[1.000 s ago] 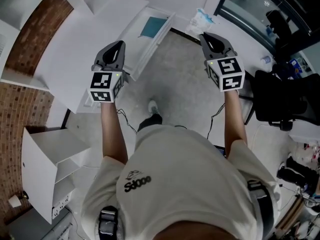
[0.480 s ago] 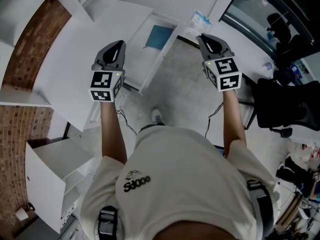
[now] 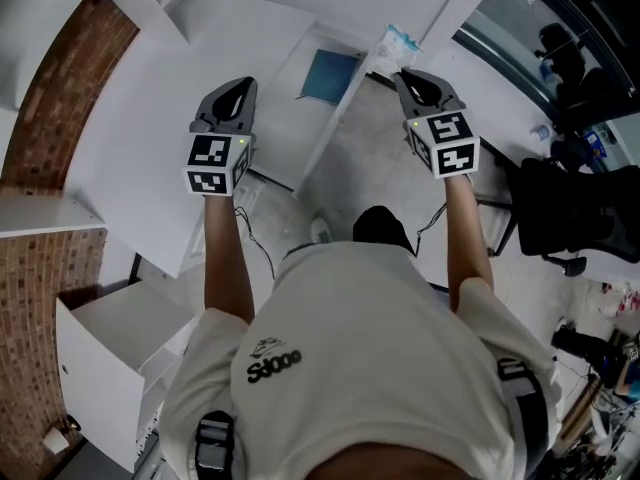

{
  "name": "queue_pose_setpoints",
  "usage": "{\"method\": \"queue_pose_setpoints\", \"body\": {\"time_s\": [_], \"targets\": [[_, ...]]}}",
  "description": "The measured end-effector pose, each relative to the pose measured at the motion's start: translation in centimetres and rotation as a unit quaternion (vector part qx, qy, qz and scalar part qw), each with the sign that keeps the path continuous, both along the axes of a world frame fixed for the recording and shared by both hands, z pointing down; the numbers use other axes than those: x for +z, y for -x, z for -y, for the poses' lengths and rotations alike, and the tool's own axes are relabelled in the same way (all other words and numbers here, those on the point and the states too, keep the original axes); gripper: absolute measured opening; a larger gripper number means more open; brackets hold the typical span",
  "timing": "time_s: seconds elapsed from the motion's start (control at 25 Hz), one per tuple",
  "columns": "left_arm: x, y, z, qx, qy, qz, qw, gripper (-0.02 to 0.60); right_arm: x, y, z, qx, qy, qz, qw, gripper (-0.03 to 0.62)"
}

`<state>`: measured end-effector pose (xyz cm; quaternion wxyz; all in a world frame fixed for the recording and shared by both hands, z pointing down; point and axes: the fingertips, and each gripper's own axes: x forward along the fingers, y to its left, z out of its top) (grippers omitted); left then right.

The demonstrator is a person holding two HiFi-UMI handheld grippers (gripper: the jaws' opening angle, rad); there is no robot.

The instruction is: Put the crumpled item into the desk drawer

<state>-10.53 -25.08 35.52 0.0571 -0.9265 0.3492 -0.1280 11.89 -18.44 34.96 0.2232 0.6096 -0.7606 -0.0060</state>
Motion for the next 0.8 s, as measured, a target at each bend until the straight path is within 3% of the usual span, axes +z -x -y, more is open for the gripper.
{"method": "queue_pose_setpoints", "body": {"time_s": [0.44, 0.8], "targets": [[5.2, -0.1, 7.6, -0.038, 0.045, 0.007, 0.9982, 0.018, 7.9, -0.4, 10.2, -0.040, 0.077, -0.013, 0.996, 0.009], [11.4, -1.9, 17.7, -0.083, 0.100, 0.019, 0.9914, 0.018, 17.4, -2.4, 22.4, -0.084, 0.182, -0.014, 0.980, 0.009]]}}
